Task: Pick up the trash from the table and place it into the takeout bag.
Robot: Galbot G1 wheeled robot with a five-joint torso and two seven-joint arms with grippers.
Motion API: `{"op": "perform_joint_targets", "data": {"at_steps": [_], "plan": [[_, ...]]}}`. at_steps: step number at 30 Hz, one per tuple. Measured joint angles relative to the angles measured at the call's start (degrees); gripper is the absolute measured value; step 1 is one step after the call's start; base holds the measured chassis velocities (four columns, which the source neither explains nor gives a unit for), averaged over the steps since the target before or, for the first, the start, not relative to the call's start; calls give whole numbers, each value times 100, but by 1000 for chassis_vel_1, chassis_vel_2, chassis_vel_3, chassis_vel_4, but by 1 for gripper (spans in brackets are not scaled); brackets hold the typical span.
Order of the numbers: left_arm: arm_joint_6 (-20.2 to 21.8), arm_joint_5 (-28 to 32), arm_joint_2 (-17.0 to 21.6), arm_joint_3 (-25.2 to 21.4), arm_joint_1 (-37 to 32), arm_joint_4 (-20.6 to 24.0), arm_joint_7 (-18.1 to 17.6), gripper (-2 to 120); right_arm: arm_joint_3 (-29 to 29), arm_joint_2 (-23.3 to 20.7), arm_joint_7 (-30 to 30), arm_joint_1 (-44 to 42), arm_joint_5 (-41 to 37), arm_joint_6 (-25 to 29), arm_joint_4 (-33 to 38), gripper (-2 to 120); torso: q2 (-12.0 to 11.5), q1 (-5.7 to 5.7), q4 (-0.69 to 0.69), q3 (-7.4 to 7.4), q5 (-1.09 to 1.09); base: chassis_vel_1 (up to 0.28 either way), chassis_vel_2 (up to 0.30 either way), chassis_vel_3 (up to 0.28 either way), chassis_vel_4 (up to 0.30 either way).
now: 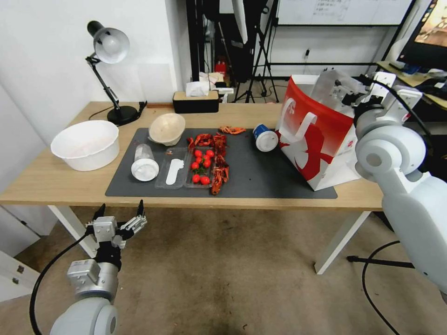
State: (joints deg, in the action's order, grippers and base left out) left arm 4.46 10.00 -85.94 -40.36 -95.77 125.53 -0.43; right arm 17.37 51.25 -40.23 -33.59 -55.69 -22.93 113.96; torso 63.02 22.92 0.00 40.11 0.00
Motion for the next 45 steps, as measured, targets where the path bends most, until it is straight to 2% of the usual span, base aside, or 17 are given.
{"op": "perform_joint_targets", "data": {"at_steps": [2, 3, 5, 12, 25, 28, 29, 31, 33, 36, 37, 40, 41, 42, 45], "plan": [[0, 0, 1, 0, 2, 0, 0, 100, 32, -22, 364, -12, -108, 367, 106, 100, 0, 0, 0, 0, -1, 0, 0, 0, 0], [0, 0, 1, 0, 2, 0, 0, 100, 32, -22, 364, -12, -108, 367, 106, 100, 0, 0, 0, 0, -1, 0, 0, 0, 0], [0, 0, 1, 0, 6, 0, 0, 100, 62, -70, 904, -134, -144, 821, 275, 100, 0, 0, 0, 0, 0, 0, 0, 0, 0], [0, 0, 1, -1, 6, 0, 0, 100, 93, -102, 1139, -252, -146, 973, 378, 100, 0, 0, 1, 0, -1, 0, 0, 0, 0], [0, 7, 20, -19, -3, 9, -2, 100, 233, -267, 2314, -1239, -22, 1560, 1021, 100, 1, 0, 0, -1, 0, 0, 0, 0, 0], [2, 18, 41, -37, -4, 28, -4, 100, 269, -370, 2846, -2019, 541, 1985, 1301, 100, 1, 0, -1, 0, 0, 0, 0, 0, 0], [2, 18, 41, -37, -4, 28, -4, 100, 269, -370, 2846, -2019, 541, 1985, 1301, 100, 1, 0, -1, 0, 0, 0, 0, 0, 0], [3, 37, 53, -62, -1, 51, -6, 100, 254, -411, 3098, -2774, 1220, 2345, 1453, 100, 1, 0, -1, -1, 2, 0, 0, 0, 0], [2, 41, 55, -69, -4, 74, -8, 100, 242, -385, 3127, -3032, 1419, 2426, 1505, 100, 1, 0, -1, -1, -1, 0, 0, 0, 0], [9, 57, 80, -74, -21, 170, -11, 100, 221, -3, 3242, -4060, 2191, 2871, 1585, 100, 1, 0, 0, -1, 1, 0, 0, 0, 0], [9, 57, 80, -74, -21, 170, -11, 100, 221, -3, 3242, -4060, 2191, 2871, 1585, 100, 1, 0, 0, -1, 1, 0, 0, 0, 0], [15, 59, 114, -45, -43, 177, -10, 100, 189, 511, 3276, -5060, 3043, 3359, 1504, 100, 1, 0, 0, -1, 0, 0, 0, 0, 0], [16, 63, 136, -42, -41, 183, -10, 100, 175, 759, 3176, -5454, 3355, 3463, 1502, 100, 1, -1, 0, -1, -1, 0, 0, 0, 0], [16, 63, 136, -42, -41, 183, -10, 100, 175, 759, 3176, -5454, 3355, 3463, 1502, 100, 1, -1, 0, -1, -1, 0, 0, 0, 0], [23, 86, 168, -39, -33, 183, -9, 100, 107, 1198, 2845, -6154, 4032, 3680, 1366, 100, 1, -1, -2, -1, 0, 0, 0, 0, 0]]}}
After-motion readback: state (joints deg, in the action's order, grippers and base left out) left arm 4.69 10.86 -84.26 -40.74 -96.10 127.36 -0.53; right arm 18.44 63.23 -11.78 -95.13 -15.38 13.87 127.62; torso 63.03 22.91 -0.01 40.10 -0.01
